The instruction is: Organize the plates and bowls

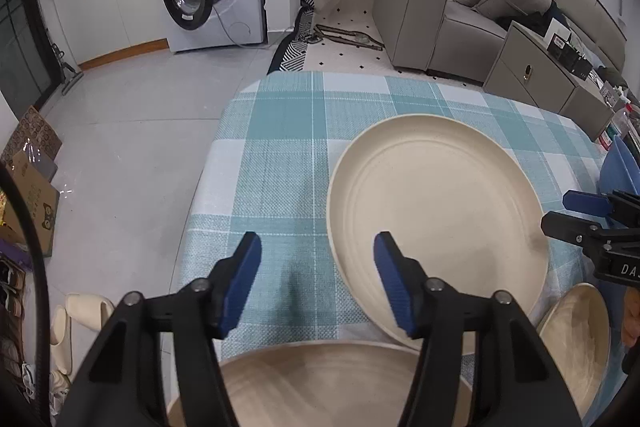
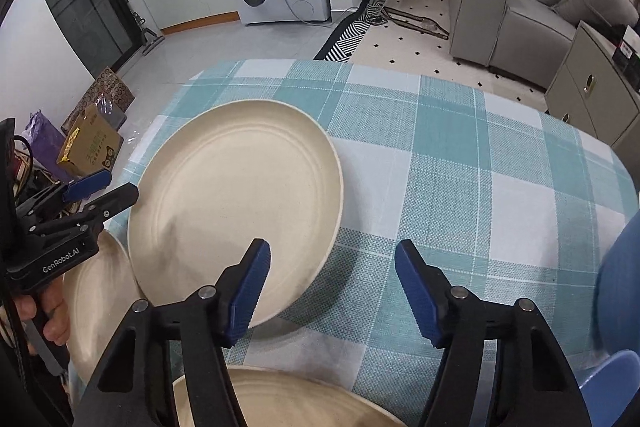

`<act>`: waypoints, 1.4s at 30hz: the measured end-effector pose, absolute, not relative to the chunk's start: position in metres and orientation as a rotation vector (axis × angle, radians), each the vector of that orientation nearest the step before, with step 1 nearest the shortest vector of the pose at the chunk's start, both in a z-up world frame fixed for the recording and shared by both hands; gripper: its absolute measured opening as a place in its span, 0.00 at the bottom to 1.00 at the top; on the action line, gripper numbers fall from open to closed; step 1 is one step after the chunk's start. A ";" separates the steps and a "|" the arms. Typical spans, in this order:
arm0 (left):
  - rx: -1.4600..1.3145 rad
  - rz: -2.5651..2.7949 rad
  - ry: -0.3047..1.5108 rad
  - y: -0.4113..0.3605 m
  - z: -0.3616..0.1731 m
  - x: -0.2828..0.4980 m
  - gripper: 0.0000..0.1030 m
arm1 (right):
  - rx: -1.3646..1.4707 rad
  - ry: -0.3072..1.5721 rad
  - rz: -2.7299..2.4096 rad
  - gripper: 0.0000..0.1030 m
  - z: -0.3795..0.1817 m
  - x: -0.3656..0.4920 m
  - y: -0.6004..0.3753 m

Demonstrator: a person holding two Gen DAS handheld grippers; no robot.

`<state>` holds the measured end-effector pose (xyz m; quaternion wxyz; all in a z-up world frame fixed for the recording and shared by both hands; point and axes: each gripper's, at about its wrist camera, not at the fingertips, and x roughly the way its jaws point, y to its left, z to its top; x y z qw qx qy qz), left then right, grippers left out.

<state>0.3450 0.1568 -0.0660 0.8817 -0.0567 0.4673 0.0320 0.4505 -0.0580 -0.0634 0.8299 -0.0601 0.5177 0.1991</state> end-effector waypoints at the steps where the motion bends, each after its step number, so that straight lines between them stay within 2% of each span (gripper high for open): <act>1: -0.120 0.064 0.979 0.156 -0.068 0.347 0.54 | -0.125 1.104 0.415 0.64 -0.065 0.451 -0.058; 5: -0.118 0.056 0.998 0.153 -0.073 0.353 0.46 | -0.122 1.116 0.410 0.62 -0.071 0.454 -0.055; 9: -0.122 0.044 1.016 0.152 -0.078 0.356 0.38 | -0.113 1.138 0.412 0.53 -0.079 0.455 -0.053; 10: -0.125 0.041 1.019 0.151 -0.079 0.356 0.33 | -0.112 1.143 0.413 0.51 -0.081 0.455 -0.052; 12: -0.125 0.036 1.025 0.150 -0.081 0.357 0.29 | -0.119 1.152 0.412 0.43 -0.086 0.456 -0.049; 14: -0.122 0.026 1.030 0.149 -0.082 0.357 0.22 | -0.121 1.159 0.411 0.39 -0.089 0.456 -0.048; 16: -0.119 0.027 1.033 0.148 -0.084 0.358 0.17 | -0.114 1.162 0.414 0.29 -0.091 0.456 -0.048; 20: -0.113 0.013 1.029 0.146 -0.084 0.357 0.10 | -0.121 1.148 0.422 0.20 -0.090 0.455 -0.044; 22: -0.099 0.020 1.020 0.145 -0.083 0.356 0.10 | -0.128 1.142 0.425 0.15 -0.089 0.454 -0.042; 42: -0.048 0.026 0.964 0.130 -0.064 0.349 0.09 | -0.165 1.084 0.382 0.14 -0.068 0.434 -0.056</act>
